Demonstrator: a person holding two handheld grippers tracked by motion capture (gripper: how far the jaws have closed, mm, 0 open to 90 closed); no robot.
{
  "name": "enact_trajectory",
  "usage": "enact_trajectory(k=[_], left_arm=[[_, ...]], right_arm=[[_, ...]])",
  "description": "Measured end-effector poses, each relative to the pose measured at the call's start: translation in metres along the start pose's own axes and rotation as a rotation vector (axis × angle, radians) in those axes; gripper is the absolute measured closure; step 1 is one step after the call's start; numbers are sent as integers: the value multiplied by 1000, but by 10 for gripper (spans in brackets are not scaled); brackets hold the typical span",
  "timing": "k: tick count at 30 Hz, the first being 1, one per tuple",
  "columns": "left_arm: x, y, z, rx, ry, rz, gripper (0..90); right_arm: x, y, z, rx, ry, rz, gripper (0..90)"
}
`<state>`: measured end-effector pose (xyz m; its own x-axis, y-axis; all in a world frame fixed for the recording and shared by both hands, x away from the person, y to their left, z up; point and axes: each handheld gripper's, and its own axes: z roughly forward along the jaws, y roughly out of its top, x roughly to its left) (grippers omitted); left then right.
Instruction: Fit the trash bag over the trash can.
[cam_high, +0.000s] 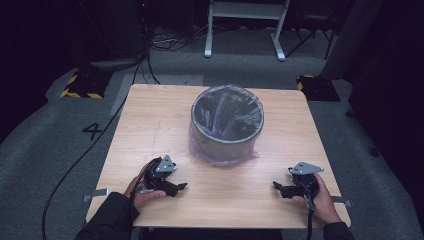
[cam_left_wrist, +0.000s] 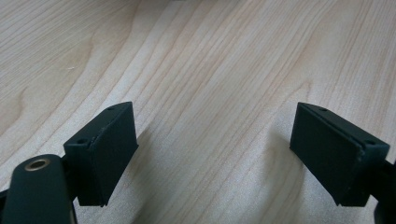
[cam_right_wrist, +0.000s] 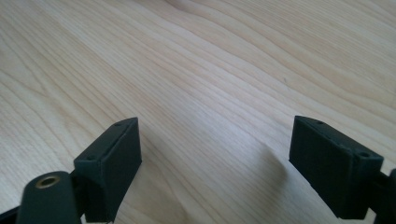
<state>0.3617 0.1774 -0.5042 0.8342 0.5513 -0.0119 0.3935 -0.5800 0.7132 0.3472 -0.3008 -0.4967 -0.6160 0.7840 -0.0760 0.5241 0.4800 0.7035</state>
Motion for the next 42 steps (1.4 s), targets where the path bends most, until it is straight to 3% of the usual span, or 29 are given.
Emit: enact_trajectory(k=[6,9,13,20,31,42], left_arm=[[0,0,0,1,0,0,143],[0,0,0,1,0,0,143],[0,0,0,3,1,0,141],[0,1,1,2,0,-1,140],[0,1,1,2,0,-1,140],[0,1,1,3,0,1,139]], right_arm=[[-13,-13,-6,-29,-28,70,159],[-22,-21,-9,-45,-28,130,157],[-31,-25,-11,-32,-69,165,102],[-39,-28,-13,-32,-85,181,100],[-53,-29,-13,-20,-163,260,76],[-54,-29,-12,-17,-164,258,62]])
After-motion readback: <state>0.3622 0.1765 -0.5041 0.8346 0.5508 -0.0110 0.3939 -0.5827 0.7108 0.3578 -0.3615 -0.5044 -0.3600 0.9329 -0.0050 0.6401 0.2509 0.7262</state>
